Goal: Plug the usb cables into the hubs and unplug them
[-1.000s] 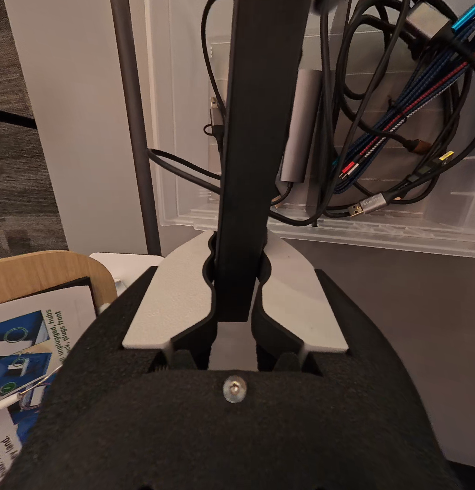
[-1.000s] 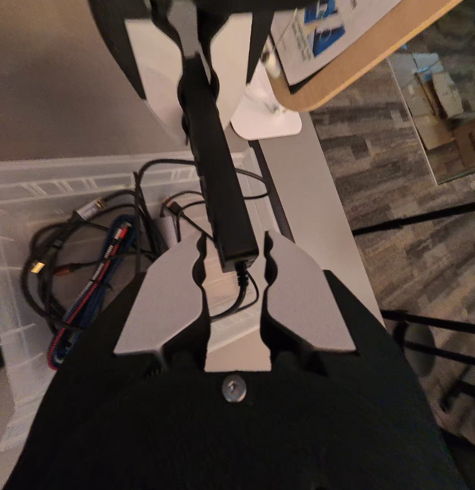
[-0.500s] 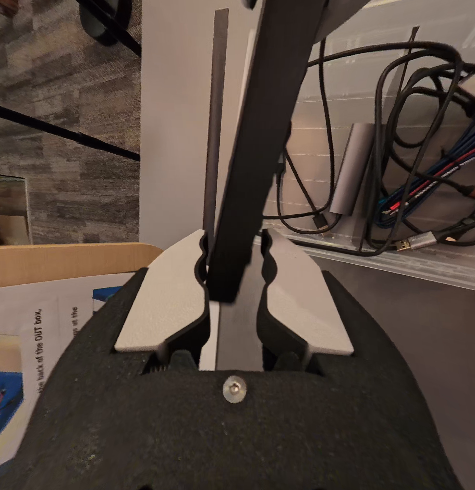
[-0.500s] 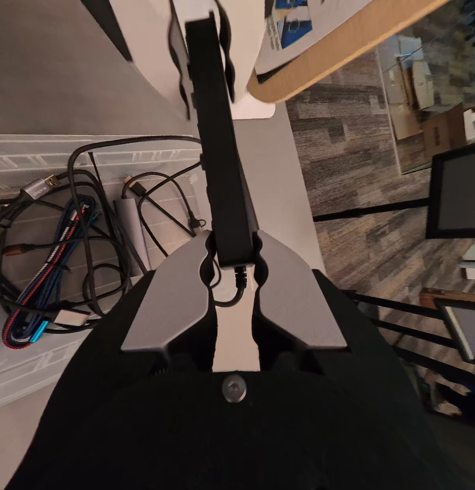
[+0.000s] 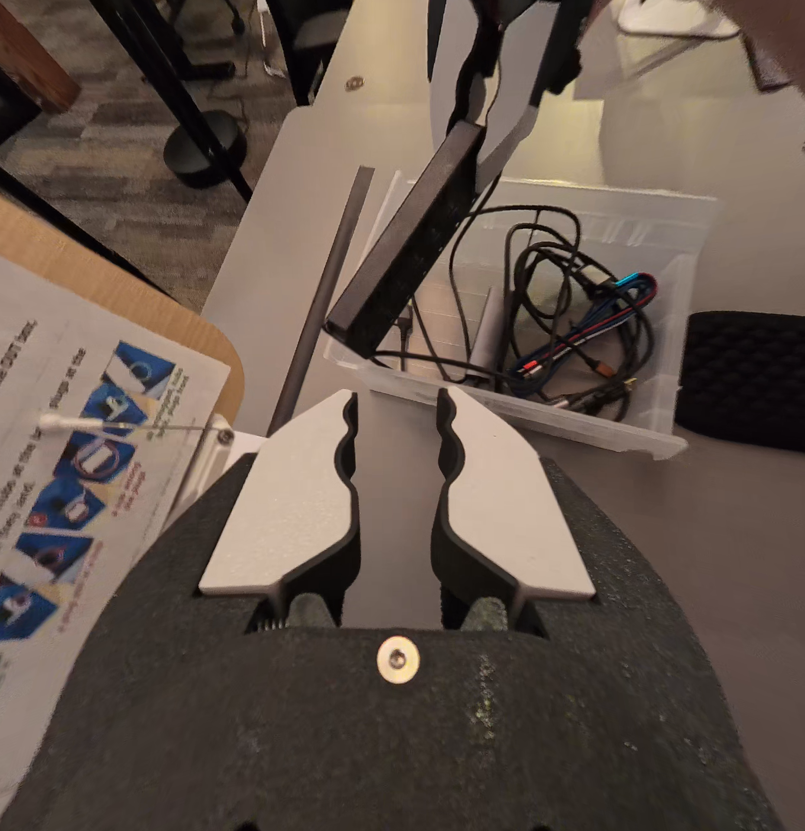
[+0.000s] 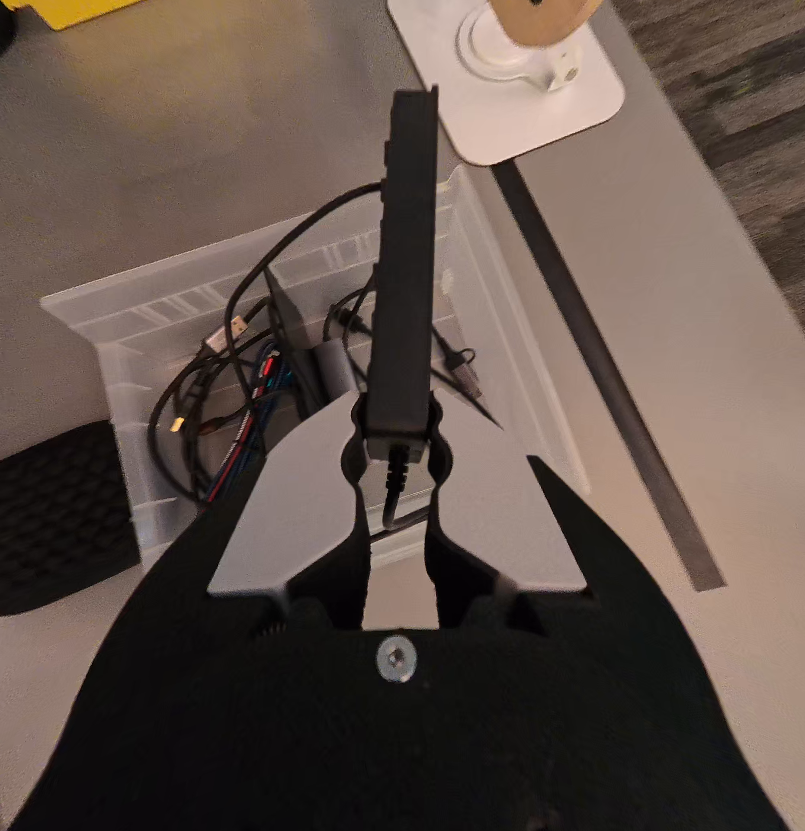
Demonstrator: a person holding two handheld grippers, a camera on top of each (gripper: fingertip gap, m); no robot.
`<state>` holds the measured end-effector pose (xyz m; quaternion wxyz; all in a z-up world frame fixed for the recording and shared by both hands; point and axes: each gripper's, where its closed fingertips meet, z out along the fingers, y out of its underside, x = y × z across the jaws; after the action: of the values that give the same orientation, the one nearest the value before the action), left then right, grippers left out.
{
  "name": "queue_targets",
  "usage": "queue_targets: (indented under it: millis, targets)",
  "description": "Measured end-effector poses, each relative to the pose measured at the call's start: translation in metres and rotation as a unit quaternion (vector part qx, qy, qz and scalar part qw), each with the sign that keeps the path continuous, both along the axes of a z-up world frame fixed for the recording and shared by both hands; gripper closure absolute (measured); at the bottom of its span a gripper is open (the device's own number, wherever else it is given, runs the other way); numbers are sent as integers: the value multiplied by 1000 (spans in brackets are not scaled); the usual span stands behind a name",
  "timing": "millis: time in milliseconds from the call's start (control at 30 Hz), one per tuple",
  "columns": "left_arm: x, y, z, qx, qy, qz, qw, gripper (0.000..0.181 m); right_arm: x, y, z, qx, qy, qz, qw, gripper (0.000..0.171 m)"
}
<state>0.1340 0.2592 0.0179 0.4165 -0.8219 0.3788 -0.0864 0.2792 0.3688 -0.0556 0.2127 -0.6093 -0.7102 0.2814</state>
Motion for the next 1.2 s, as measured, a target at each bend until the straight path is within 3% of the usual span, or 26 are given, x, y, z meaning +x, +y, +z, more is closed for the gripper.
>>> queue_targets:
  millis: [367,467,600,667,800,933,1000,1100,1200]
  targets:
    - [-43,-127,11,44,-57,34,997,151,20,12,-54,9,-174,-35,984,146]
    - [-46,-153,5,40,-62,40,996,151,25,10,-84,8,-262,-35,964,146]
    - [-51,-181,-6,45,-64,54,995,151,19,10,-90,63,-285,-26,956,145]
    - [-55,-194,-9,48,-69,63,994,151,13,10,-84,66,-259,-39,963,134]
    - [-77,-220,-12,62,-69,98,991,150,8,14,-55,78,-173,-78,979,129]
    - [-111,-251,-14,84,-77,157,981,150,32,18,-18,130,-85,-169,973,137]
    - [-137,-268,-14,98,-75,201,972,149,46,6,5,154,-3,-209,966,138]
    - [-179,-294,-10,118,-72,263,955,148,61,-36,53,157,208,-236,936,139]
    - [-229,-317,-3,130,-84,325,933,148,85,-74,66,71,304,-265,912,120]
